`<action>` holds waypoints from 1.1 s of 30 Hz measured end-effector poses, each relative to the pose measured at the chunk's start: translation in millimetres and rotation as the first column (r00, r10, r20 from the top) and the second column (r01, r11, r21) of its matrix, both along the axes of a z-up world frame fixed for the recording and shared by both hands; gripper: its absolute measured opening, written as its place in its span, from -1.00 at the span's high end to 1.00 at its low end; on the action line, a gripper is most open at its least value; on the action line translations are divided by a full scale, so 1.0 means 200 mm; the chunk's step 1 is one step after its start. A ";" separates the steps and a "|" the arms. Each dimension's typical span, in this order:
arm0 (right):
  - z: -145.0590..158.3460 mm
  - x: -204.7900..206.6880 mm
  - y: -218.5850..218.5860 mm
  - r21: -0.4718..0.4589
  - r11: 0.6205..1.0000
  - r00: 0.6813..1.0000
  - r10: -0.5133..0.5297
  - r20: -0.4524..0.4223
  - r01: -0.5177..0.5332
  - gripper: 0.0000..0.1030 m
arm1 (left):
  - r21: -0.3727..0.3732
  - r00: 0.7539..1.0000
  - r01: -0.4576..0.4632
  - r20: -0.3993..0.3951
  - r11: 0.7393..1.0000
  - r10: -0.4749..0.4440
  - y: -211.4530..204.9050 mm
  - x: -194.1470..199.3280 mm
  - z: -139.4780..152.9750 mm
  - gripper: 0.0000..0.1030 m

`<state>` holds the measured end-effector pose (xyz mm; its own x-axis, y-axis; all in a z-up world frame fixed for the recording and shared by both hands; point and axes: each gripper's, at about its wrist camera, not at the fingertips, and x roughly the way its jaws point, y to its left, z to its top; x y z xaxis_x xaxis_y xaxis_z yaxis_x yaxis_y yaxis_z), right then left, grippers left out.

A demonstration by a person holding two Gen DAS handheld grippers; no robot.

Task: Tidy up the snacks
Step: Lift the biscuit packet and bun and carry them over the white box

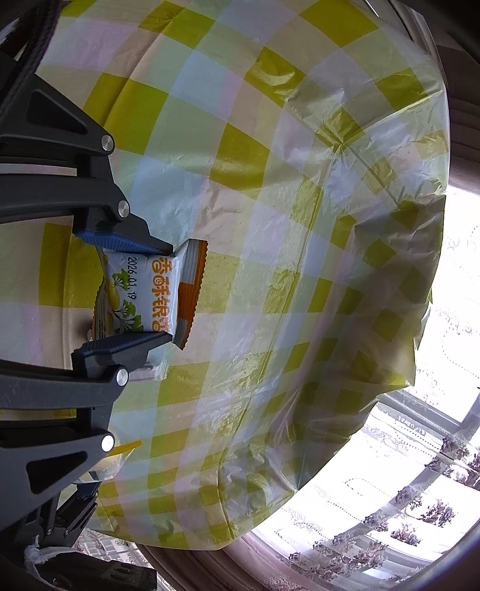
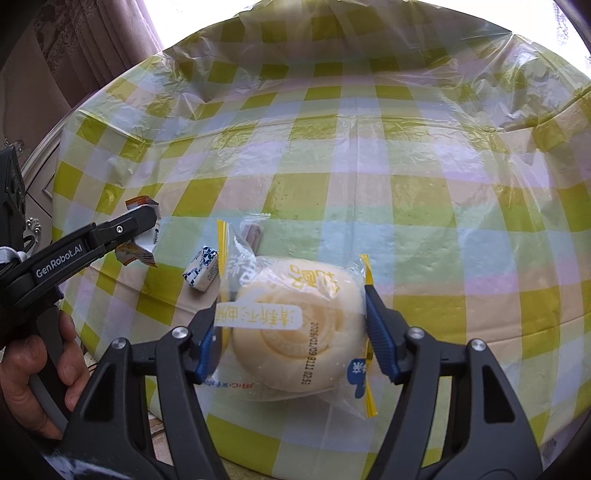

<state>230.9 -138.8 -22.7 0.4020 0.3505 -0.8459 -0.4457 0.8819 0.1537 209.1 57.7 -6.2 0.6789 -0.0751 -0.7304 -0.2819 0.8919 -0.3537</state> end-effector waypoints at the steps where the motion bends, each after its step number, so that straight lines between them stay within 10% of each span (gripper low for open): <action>1: 0.01 0.00 -0.01 0.000 1.000 1.000 -0.008 0.000 0.008 -0.36 | -0.001 1.000 0.006 0.000 1.000 -0.006 -0.01 -0.01 0.01 0.22; 21: 0.11 -0.10 -0.44 0.090 0.981 0.985 -0.173 -0.007 0.173 -0.36 | 0.042 0.977 0.215 -0.009 0.976 -0.215 -0.52 -0.06 0.12 0.22; 33: 0.18 -0.21 -0.90 0.128 0.936 0.944 -0.329 -0.013 0.327 -0.36 | 0.066 0.912 0.410 -0.039 0.910 -0.408 -0.96 -0.04 0.15 0.22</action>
<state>189.8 -319.6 12.3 0.5195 0.3016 -0.7995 -0.1367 0.9529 0.2706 200.1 -134.8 24.1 0.5823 -0.2900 -0.7595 0.1054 0.9533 -0.2831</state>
